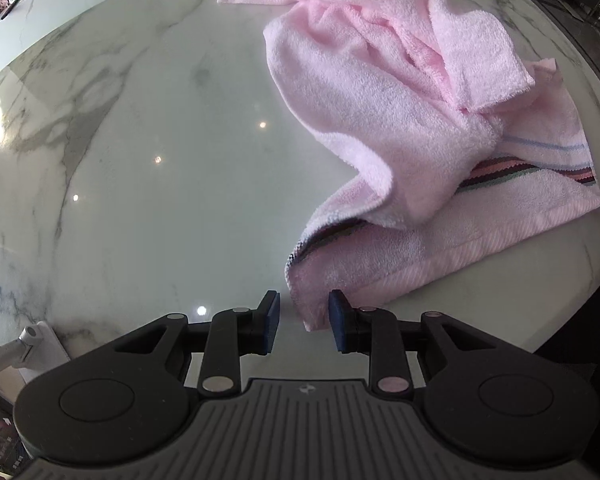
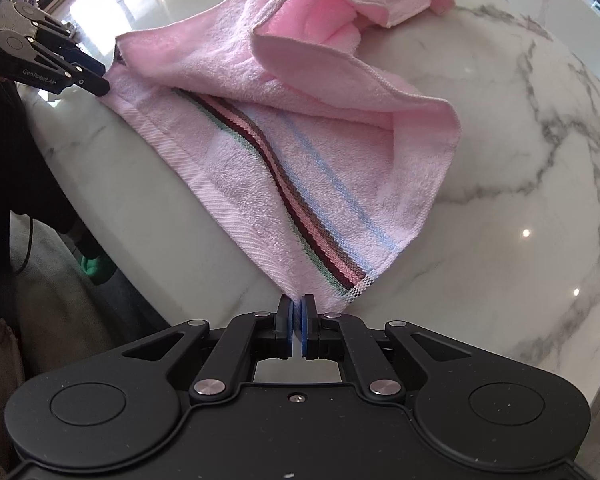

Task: Fold towel
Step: 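Lift the towel with both grippers and pull it apart to unfold it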

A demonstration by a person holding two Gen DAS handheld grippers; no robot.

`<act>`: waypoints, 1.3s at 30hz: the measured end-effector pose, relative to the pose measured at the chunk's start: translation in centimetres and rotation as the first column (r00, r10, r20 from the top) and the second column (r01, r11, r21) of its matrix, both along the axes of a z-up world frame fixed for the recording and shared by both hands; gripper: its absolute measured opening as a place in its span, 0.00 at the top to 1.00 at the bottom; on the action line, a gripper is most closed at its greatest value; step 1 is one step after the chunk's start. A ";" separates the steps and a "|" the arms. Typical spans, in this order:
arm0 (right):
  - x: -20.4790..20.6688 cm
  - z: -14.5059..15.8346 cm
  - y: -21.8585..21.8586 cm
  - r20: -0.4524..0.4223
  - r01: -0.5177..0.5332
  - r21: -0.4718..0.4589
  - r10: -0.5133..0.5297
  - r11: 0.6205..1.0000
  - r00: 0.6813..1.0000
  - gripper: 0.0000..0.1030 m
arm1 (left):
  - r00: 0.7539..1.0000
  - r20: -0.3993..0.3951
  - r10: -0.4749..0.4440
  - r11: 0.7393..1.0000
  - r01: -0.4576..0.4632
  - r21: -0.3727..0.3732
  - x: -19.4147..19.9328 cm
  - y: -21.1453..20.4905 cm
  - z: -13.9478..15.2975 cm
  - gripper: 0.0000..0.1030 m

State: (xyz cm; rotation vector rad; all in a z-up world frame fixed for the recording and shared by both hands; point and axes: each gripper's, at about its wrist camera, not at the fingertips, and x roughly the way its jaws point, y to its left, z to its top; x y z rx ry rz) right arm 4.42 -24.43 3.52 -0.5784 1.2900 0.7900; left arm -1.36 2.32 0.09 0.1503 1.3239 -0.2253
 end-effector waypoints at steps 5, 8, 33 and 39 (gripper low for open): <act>0.2 0.7 -0.8 0.010 0.027 0.042 -0.028 0.999 1.000 0.90 | 0.999 0.038 0.017 1.000 -0.016 -0.021 -0.3 0.0 1.1 0.75; 0.4 1.8 -1.3 0.025 0.038 0.077 -0.040 0.996 0.999 0.78 | 0.997 0.075 0.015 0.999 -0.012 -0.053 -0.1 -0.4 2.2 0.75; 6.7 0.2 2.9 0.109 0.033 0.073 -0.040 0.997 0.993 0.80 | 0.998 0.048 0.030 0.995 -0.025 -0.100 2.9 -4.9 -0.3 0.75; 6.4 -2.1 3.5 0.073 0.027 0.039 -0.030 0.999 0.997 0.81 | 0.998 0.047 0.047 0.997 -0.044 -0.066 3.7 -3.2 -0.3 0.75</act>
